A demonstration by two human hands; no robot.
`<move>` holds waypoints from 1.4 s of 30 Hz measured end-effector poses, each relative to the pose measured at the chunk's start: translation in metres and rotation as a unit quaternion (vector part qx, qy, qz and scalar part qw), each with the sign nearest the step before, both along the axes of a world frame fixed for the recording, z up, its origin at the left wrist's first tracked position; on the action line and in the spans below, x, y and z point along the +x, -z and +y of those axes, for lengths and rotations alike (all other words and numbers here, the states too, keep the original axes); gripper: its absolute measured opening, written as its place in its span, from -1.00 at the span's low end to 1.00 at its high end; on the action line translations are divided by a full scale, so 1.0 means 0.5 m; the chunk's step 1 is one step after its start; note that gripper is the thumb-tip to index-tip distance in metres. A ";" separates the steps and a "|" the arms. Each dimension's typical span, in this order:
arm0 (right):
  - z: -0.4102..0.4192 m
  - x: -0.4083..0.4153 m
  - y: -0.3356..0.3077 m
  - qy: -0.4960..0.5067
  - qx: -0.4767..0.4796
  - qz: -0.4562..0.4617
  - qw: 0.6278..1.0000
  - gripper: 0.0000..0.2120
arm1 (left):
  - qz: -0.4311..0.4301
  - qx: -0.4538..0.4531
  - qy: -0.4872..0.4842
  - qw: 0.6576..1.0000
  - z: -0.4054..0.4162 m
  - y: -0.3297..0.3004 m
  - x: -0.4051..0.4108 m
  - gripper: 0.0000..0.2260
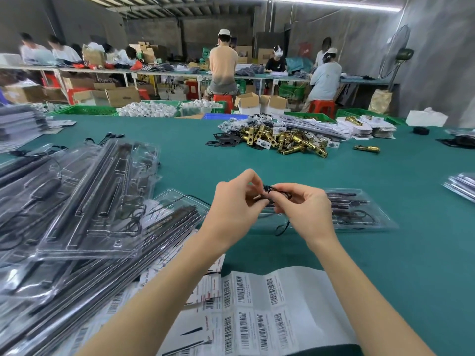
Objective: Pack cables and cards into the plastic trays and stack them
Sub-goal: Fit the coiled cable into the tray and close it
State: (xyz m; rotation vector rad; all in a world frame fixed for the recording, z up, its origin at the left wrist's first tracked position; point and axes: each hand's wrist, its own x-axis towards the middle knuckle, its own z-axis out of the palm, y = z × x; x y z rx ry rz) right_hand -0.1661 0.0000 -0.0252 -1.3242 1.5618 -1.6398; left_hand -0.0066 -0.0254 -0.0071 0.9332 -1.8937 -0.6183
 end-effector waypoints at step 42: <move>0.012 -0.012 -0.061 -0.064 0.023 -0.073 0.995 -0.87 | -0.016 0.309 0.231 0.922 0.004 0.026 -0.007 -0.82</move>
